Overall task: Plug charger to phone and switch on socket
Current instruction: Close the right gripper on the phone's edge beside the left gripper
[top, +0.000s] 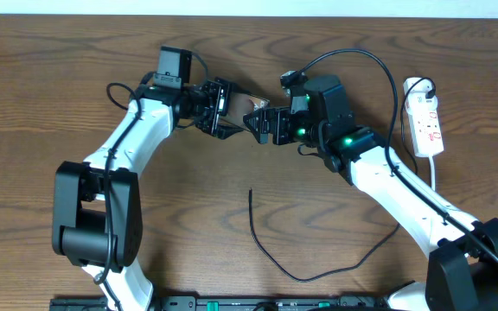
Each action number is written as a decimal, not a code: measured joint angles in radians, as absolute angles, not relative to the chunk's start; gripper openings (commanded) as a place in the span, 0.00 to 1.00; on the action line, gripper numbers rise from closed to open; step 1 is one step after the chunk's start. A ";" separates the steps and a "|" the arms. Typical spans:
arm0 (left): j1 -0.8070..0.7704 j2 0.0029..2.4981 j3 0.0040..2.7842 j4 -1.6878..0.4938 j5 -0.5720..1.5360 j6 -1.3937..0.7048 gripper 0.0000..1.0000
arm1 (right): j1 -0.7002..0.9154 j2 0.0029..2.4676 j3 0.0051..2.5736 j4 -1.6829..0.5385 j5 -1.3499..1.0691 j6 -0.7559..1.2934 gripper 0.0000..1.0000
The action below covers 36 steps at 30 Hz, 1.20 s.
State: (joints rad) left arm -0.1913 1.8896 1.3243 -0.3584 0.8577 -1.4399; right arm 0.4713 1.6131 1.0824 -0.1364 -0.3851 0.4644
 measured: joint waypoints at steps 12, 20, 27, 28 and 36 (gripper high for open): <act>-0.240 1.890 1.324 -0.286 0.866 -1.487 0.07 | 0.476 1.613 1.083 -0.137 -0.347 0.493 0.63; -0.250 1.890 1.324 -0.278 0.901 -1.496 0.07 | 0.476 1.613 1.083 -0.137 -0.342 0.493 0.61; -0.257 1.890 1.324 -0.274 0.915 -1.497 0.07 | 0.476 1.631 1.083 -0.137 -0.339 0.494 0.55; -0.258 1.890 1.324 -0.272 0.915 -1.497 0.07 | 0.476 1.634 1.083 -0.137 -0.339 0.494 0.54; -0.277 1.890 1.324 -0.263 0.916 -1.497 0.07 | 0.476 1.644 1.083 -0.136 -0.338 0.495 0.45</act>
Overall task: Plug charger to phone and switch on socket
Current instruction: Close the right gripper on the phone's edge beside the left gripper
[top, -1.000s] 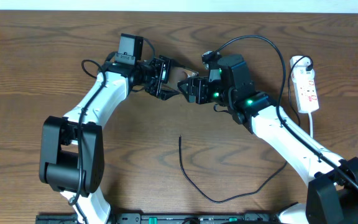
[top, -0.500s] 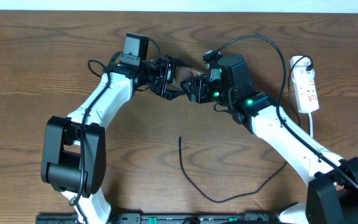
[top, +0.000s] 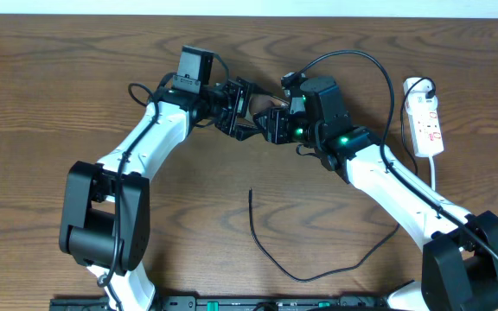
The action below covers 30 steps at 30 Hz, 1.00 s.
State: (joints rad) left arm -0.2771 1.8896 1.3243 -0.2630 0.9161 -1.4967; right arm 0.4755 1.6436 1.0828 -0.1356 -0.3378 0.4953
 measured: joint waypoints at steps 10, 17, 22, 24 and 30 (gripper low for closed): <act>-0.286 1.890 1.324 -0.261 0.918 -1.497 0.07 | 0.476 1.644 1.083 -0.134 -0.332 0.497 0.34; -0.288 1.890 1.324 -0.260 0.918 -1.497 0.08 | 0.476 1.645 1.083 -0.137 -0.317 0.497 0.27; -0.289 1.890 1.324 -0.259 0.918 -1.497 0.07 | 0.476 1.645 1.083 -0.138 -0.305 0.501 0.18; -0.288 1.890 1.324 -0.258 0.918 -1.497 0.07 | 0.475 1.645 1.083 -0.138 -0.298 0.500 0.12; -0.288 1.890 1.324 -0.253 0.916 -1.497 0.08 | 0.472 1.647 1.083 -0.145 -0.274 0.521 0.01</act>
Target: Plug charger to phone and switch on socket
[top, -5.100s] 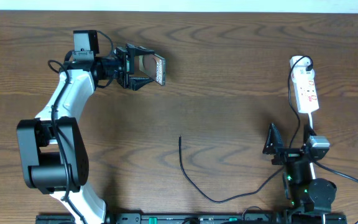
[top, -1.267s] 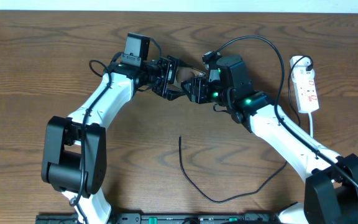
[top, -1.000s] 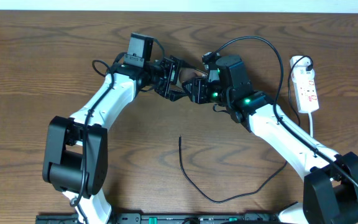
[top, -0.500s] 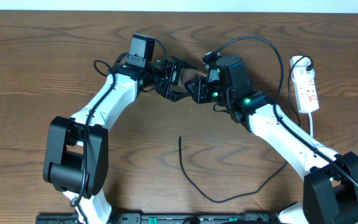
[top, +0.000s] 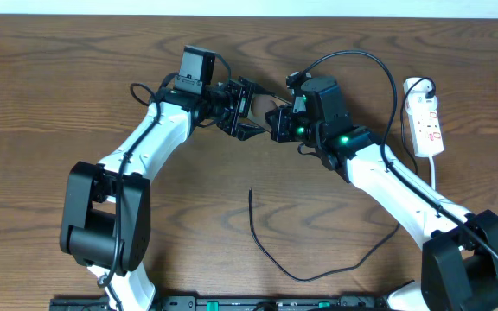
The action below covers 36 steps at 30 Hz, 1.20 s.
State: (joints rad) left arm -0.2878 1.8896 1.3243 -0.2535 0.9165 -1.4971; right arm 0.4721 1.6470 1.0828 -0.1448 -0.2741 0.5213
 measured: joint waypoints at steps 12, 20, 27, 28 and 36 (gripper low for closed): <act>-0.288 1.890 1.324 -0.258 0.916 -1.491 0.91 | 0.471 1.648 1.083 -0.141 -0.267 0.517 0.01; -0.247 1.889 1.324 -0.241 1.005 -1.460 0.91 | 0.409 1.651 1.083 -0.141 -0.306 0.535 0.01; -0.183 1.889 1.324 -0.230 1.078 -1.440 0.92 | 0.336 1.660 1.083 -0.141 -0.276 0.721 0.01; -0.178 1.889 1.324 -0.224 1.082 -1.439 0.91 | 0.336 1.660 1.083 -0.141 -0.276 0.752 0.01; -0.167 1.889 1.325 -0.052 1.100 -1.410 0.92 | 0.338 1.661 1.083 -0.117 -0.282 1.094 0.01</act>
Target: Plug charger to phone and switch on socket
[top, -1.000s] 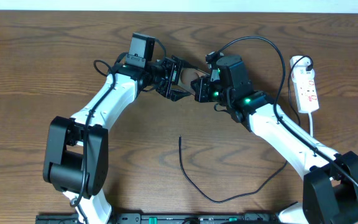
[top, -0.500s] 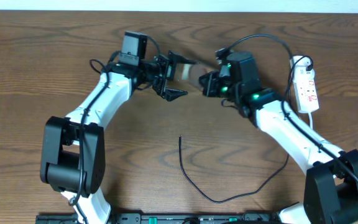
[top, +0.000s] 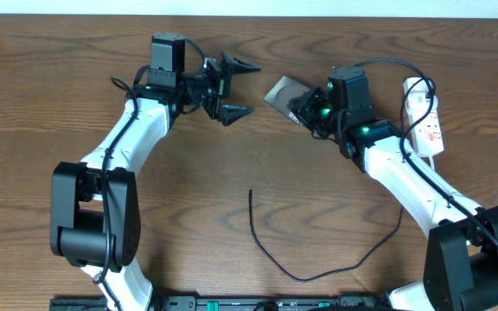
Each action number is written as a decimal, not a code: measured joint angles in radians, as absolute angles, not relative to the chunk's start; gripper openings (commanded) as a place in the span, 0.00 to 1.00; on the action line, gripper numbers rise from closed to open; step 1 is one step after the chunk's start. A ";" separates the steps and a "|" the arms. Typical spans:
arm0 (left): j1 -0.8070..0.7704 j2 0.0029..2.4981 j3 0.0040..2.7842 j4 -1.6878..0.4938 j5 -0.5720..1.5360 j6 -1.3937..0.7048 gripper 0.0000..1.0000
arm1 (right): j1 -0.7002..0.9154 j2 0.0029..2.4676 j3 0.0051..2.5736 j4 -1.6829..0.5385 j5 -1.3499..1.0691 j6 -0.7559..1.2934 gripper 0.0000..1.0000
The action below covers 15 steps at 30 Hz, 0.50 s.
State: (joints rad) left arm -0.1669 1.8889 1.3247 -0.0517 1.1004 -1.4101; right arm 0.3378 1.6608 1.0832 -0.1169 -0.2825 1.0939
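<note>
The phone [top: 280, 89], a thin grey slab, is held tilted above the table, and my right gripper [top: 299, 104] is shut on its right end. My left gripper [top: 242, 88] stands open wide to the left of the phone, apart from it, with nothing between its fingers. The black charger cable [top: 271, 256] lies loose on the table in front, its free end [top: 251, 193] pointing away from me. At the far right lies the white socket strip [top: 427, 119], behind my right arm; its switch is too small to read.
The right arm's own black cord [top: 387, 65] loops above its wrist near the socket strip. The white lead of the strip [top: 434, 177] runs toward me along the right arm. The table's far edge is just behind both grippers.
My left gripper was at the phone's left end and is now open and drawn back to the left. My right gripper has moved right with the phone in it.
At first both grippers met at the phone in the back middle of the table. Then both arms had shifted right, still together at the phone, and stayed so. Now only my right gripper holds it, nearer the socket strip. The cable has not moved.
</note>
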 measured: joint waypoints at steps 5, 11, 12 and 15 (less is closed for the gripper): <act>-0.151 1.889 1.325 0.057 1.102 -1.405 0.92 | 0.339 1.662 1.083 -0.015 -0.307 1.284 0.01; -0.116 1.889 1.325 0.079 1.101 -1.401 0.92 | 0.353 1.662 1.083 0.161 -0.326 1.407 0.02; -0.112 1.889 1.325 0.102 1.097 -1.401 0.92 | 0.359 1.662 1.083 0.176 -0.329 1.437 0.02; -0.110 1.889 1.325 0.159 1.090 -1.412 0.92 | 0.371 1.662 1.083 0.208 -0.329 1.488 0.02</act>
